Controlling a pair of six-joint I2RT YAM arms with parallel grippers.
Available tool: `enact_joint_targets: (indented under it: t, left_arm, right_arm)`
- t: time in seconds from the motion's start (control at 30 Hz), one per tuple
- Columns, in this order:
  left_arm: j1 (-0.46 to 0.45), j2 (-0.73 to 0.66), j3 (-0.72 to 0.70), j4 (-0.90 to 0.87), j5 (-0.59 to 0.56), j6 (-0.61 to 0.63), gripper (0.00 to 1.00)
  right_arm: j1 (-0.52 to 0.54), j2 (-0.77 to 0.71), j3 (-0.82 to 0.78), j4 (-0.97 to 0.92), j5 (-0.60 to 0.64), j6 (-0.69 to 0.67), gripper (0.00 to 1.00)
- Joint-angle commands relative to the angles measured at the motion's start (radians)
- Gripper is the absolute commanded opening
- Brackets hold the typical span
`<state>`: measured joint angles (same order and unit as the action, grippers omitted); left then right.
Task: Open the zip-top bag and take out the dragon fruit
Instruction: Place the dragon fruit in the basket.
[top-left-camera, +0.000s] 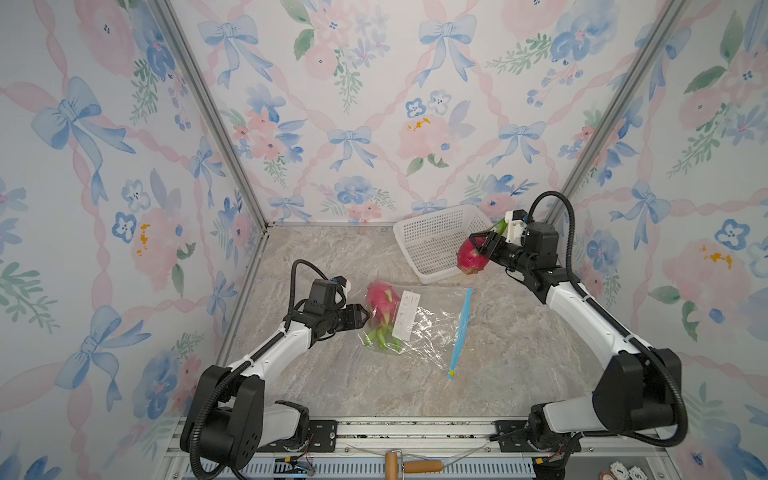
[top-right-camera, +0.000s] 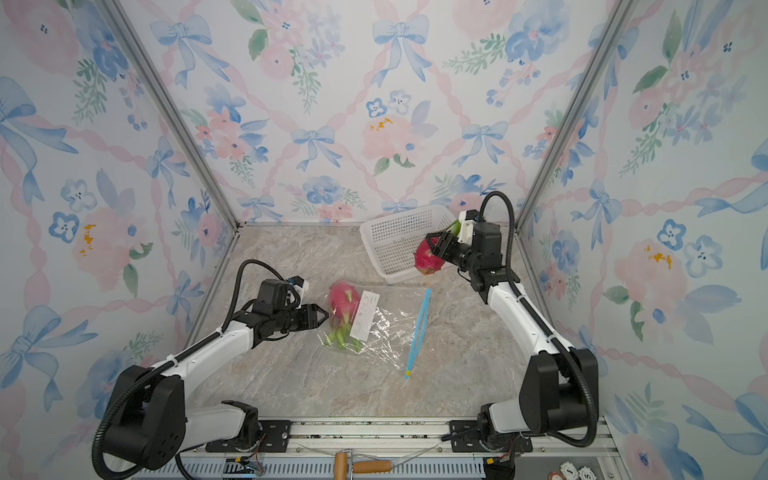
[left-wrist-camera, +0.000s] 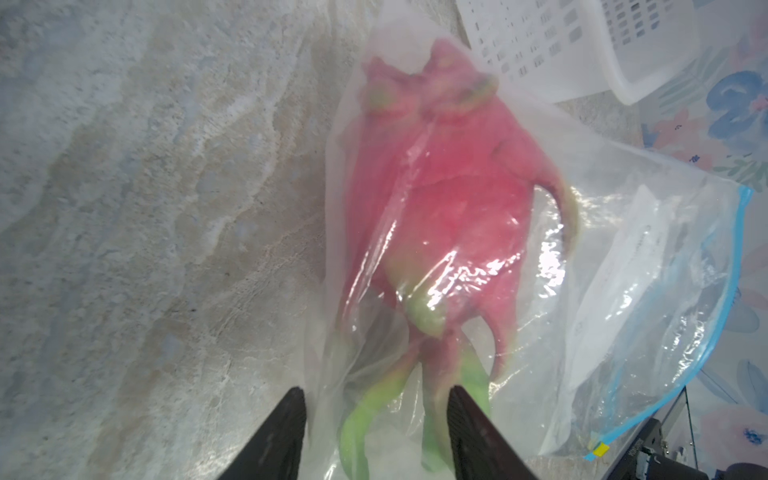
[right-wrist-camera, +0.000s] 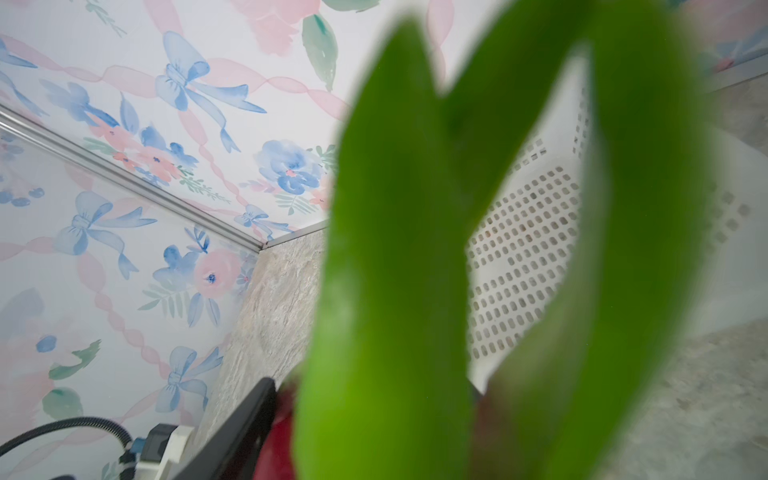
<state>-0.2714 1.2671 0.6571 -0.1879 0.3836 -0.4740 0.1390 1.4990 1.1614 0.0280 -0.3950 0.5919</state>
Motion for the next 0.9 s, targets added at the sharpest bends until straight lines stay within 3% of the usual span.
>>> enact_joint_targets:
  t: [0.0, 0.17, 0.2, 0.37, 0.43, 0.63, 0.87]
  left_arm:
    - [-0.007, -0.042, -0.007, 0.002, 0.038, 0.007, 0.66]
    - [-0.012, -0.103, -0.024, 0.002, 0.073, 0.002, 0.7]
    - [-0.014, -0.114, -0.028, 0.003, 0.079, 0.001, 0.78]
    - [-0.013, -0.182, -0.059, 0.002, 0.083, 0.006, 0.8]
    - [-0.01, -0.211, -0.068, 0.002, 0.085, 0.006, 0.85]
    - [-0.007, -0.292, -0.098, 0.003, 0.086, 0.013, 0.86]
    - [0.005, -0.364, -0.156, 0.035, 0.079, -0.024, 0.93]
  right_arm:
    - [0.012, 0.14, 0.132, 0.05, -0.003, -0.004, 0.63]
    - [0.039, 0.382, 0.342, 0.036, 0.004, -0.022, 0.64]
    - [0.048, 0.429, 0.384, 0.027, 0.007, -0.03, 0.64]
    - [0.094, 0.625, 0.586, -0.06, 0.031, -0.096, 0.65]
    - [0.116, 0.699, 0.675, -0.112, 0.039, -0.134, 0.65]
    - [0.161, 0.864, 0.886, -0.268, 0.049, -0.198, 0.66]
    - [0.175, 0.954, 0.985, -0.366, 0.089, -0.211, 0.7]
